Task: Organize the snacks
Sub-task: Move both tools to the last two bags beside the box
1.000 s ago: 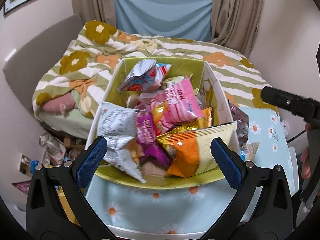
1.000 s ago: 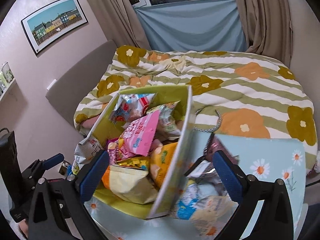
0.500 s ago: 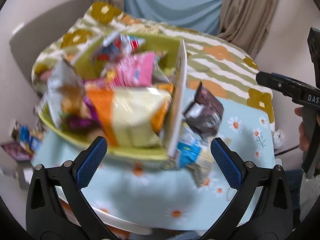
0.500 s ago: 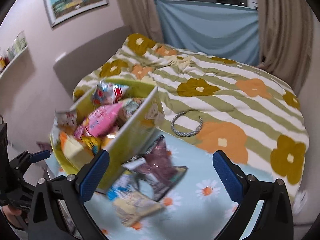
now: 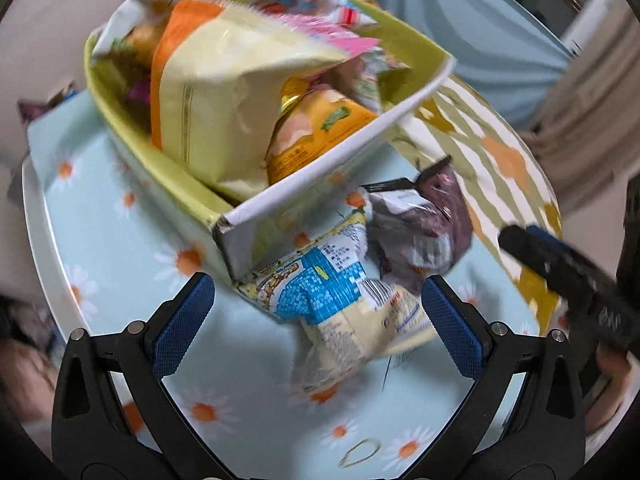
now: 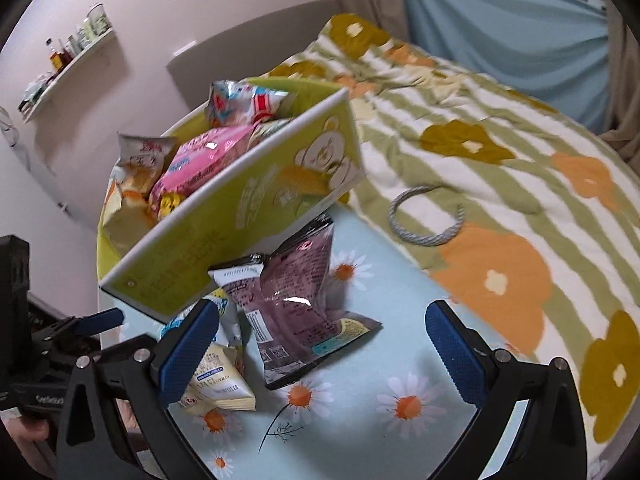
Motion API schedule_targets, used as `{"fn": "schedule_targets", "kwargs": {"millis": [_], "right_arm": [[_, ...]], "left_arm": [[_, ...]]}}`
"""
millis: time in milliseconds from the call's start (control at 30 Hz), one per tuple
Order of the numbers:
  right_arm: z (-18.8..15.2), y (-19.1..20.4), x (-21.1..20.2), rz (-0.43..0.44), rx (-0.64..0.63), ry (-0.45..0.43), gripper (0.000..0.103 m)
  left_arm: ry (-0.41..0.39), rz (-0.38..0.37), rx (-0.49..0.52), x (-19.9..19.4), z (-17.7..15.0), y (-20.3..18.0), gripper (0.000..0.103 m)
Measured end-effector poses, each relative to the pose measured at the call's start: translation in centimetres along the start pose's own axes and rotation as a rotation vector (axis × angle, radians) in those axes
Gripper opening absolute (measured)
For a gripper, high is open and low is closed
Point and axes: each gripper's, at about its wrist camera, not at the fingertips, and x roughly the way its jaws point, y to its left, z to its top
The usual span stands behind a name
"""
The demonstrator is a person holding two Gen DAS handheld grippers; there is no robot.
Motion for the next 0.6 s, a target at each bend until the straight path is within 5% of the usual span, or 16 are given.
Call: {"fn": "schedule_targets", "kwargs": {"millis": [267,600], "right_arm": [[-0.2,-0.2,2.7,0.08,-0.086,0.078,0.103],[-0.3,0.5,5.3,0.108,-0.154,0.128,0.103]], "left_arm": [[0.055,0.021,-0.123,3.5,-1.0,1.1,0.102],[0.103,0.003,-0.091,4.8,-2.3,-0.8,0.079]]}}
